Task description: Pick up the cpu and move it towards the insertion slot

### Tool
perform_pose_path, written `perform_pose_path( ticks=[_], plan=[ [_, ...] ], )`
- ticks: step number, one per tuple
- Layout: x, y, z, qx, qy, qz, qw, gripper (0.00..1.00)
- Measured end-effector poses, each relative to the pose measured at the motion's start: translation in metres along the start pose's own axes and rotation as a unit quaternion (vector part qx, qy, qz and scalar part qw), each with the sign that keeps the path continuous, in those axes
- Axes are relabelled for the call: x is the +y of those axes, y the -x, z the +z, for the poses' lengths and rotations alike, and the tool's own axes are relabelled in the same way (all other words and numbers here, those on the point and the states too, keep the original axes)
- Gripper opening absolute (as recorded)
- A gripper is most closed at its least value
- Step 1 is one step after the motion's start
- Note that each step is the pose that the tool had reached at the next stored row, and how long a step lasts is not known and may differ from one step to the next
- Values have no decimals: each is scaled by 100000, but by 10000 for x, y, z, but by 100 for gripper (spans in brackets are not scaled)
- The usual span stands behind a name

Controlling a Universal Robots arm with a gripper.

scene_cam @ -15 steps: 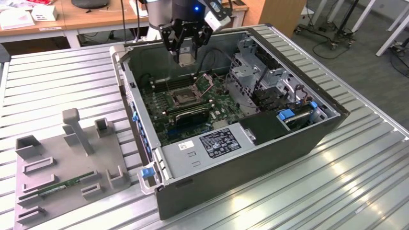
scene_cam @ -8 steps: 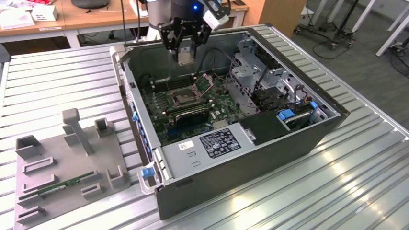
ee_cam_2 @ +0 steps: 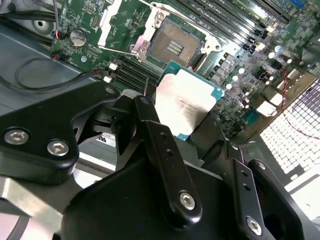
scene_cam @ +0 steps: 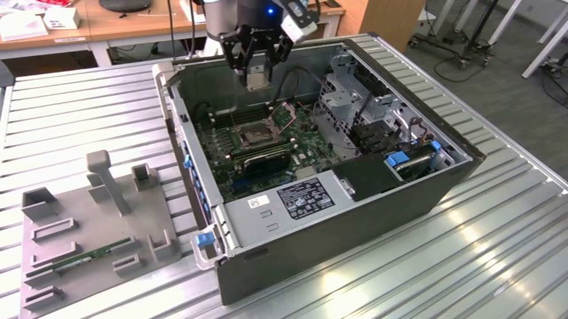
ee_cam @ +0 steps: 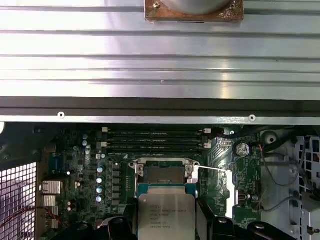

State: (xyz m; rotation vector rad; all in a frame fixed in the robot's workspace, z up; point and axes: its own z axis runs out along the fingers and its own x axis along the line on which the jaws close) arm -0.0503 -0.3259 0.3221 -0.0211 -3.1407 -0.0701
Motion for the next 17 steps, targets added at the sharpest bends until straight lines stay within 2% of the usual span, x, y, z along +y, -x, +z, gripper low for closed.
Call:
perform_pose_path(
  ticks=[17],
  plan=[
    [14,22,10,-11,-3,202,100000,55]
  ],
)
